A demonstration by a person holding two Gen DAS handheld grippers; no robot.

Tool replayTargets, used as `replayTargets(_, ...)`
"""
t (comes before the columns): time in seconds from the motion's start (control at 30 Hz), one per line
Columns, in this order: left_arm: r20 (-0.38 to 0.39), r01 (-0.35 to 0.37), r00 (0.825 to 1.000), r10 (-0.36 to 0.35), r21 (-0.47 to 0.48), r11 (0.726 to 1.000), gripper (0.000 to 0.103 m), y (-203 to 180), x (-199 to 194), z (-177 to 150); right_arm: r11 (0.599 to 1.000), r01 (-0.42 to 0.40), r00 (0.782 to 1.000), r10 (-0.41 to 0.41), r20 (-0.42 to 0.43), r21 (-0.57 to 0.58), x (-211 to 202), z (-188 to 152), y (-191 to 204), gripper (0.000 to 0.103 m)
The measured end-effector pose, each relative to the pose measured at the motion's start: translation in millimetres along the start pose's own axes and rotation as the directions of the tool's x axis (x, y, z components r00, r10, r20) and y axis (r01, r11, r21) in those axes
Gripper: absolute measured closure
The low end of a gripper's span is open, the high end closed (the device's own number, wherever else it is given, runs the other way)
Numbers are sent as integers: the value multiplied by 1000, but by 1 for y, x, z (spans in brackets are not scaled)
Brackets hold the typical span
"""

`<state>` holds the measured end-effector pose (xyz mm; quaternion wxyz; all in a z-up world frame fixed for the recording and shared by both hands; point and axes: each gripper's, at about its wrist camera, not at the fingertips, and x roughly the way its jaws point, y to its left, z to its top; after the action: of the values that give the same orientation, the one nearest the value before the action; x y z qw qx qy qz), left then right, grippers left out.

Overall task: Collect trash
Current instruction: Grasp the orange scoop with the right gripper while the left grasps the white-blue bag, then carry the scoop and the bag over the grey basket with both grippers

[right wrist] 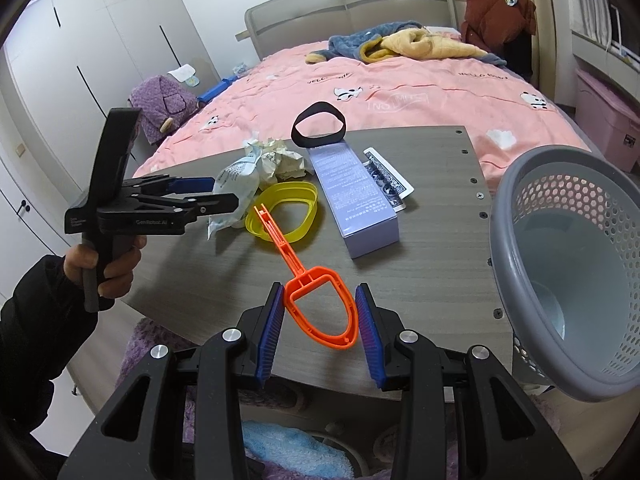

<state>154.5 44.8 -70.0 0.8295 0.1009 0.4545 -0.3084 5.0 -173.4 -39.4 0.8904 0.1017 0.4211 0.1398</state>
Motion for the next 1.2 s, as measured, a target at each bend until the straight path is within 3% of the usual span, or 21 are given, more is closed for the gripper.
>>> replayTargets(0.3,-22,46,999,-46,7,999,27,0,15,4,1000,0,1000,0,1,-4,-1,0,1,67)
replayTargets(0.47,-12,73,997,-74,-7,997,42,-1,11,1,1000,-1,1000,1,1,-3,0,-1,1,67)
replayTargets(0.6,-4,74,997,-74,-40,996,45,1,6,-4,1000,-9,1000,9,4,-3,1,-2,1,67)
replayTargets(0.9,71,-12,997,24,-155,988,45,-1,-29,-21,1000,-22,1000,22,16,10,2,-9,-5,67)
replayTargets(1.2,137,-154,974,179,-172,973,45,-45,-59,-27,998,-35,997,31,71,55,-15,-15,-23,67)
